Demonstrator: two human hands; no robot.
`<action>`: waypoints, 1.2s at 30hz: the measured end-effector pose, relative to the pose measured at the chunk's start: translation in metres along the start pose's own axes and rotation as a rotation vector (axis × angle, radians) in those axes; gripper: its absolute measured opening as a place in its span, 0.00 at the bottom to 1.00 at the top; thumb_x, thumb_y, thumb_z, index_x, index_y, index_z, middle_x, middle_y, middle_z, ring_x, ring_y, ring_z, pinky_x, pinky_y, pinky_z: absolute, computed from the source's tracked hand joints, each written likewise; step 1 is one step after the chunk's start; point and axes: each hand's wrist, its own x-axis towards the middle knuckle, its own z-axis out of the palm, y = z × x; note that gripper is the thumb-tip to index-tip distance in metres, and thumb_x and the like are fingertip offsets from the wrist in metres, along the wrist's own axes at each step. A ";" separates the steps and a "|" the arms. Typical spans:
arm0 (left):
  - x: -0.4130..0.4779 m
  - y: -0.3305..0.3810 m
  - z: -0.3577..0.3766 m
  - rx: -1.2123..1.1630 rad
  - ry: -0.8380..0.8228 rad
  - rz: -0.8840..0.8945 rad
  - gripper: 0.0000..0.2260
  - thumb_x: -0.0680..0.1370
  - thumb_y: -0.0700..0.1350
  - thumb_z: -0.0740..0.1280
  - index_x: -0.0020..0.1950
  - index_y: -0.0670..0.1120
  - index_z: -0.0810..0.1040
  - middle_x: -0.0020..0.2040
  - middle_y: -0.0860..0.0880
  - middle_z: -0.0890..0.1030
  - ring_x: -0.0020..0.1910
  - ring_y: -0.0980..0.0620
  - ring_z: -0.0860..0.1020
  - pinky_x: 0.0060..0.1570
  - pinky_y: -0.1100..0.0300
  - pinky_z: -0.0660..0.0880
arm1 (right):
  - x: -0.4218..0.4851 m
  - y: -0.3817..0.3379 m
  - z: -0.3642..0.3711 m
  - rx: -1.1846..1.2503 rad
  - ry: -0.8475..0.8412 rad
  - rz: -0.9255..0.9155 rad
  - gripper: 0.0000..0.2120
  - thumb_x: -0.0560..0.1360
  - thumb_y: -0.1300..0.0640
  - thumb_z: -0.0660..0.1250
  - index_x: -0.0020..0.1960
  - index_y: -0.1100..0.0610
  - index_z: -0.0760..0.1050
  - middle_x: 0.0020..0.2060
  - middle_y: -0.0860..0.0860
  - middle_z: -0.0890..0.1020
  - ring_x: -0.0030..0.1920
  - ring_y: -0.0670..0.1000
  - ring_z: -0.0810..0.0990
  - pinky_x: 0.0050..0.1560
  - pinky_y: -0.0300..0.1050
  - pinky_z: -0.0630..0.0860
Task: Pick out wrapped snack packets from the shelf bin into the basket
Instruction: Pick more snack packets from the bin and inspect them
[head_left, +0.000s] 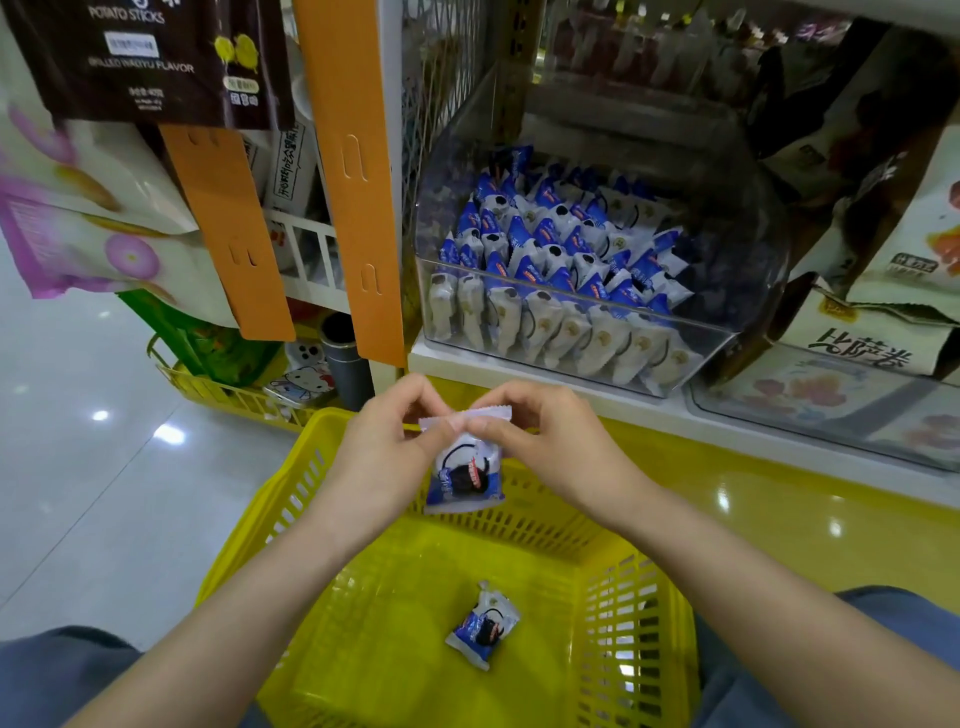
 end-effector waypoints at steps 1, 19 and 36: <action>0.001 0.000 0.000 -0.003 0.022 0.011 0.10 0.74 0.40 0.69 0.34 0.48 0.72 0.36 0.43 0.78 0.40 0.42 0.76 0.41 0.42 0.72 | 0.000 0.000 0.000 0.039 0.005 0.012 0.03 0.73 0.53 0.69 0.41 0.47 0.78 0.37 0.48 0.83 0.42 0.50 0.81 0.46 0.51 0.78; 0.001 0.002 0.001 0.094 0.131 0.068 0.09 0.77 0.41 0.64 0.41 0.55 0.73 0.38 0.54 0.77 0.37 0.59 0.74 0.36 0.70 0.70 | 0.000 -0.006 -0.014 -0.103 0.407 -0.045 0.04 0.76 0.56 0.65 0.42 0.50 0.76 0.37 0.42 0.80 0.40 0.40 0.77 0.42 0.38 0.75; 0.005 0.007 0.000 -0.459 0.058 -0.360 0.08 0.78 0.42 0.63 0.44 0.47 0.81 0.39 0.53 0.84 0.38 0.57 0.80 0.36 0.65 0.77 | -0.010 -0.007 0.003 -0.342 0.126 -0.269 0.05 0.75 0.56 0.67 0.50 0.53 0.79 0.48 0.47 0.76 0.50 0.43 0.75 0.50 0.37 0.73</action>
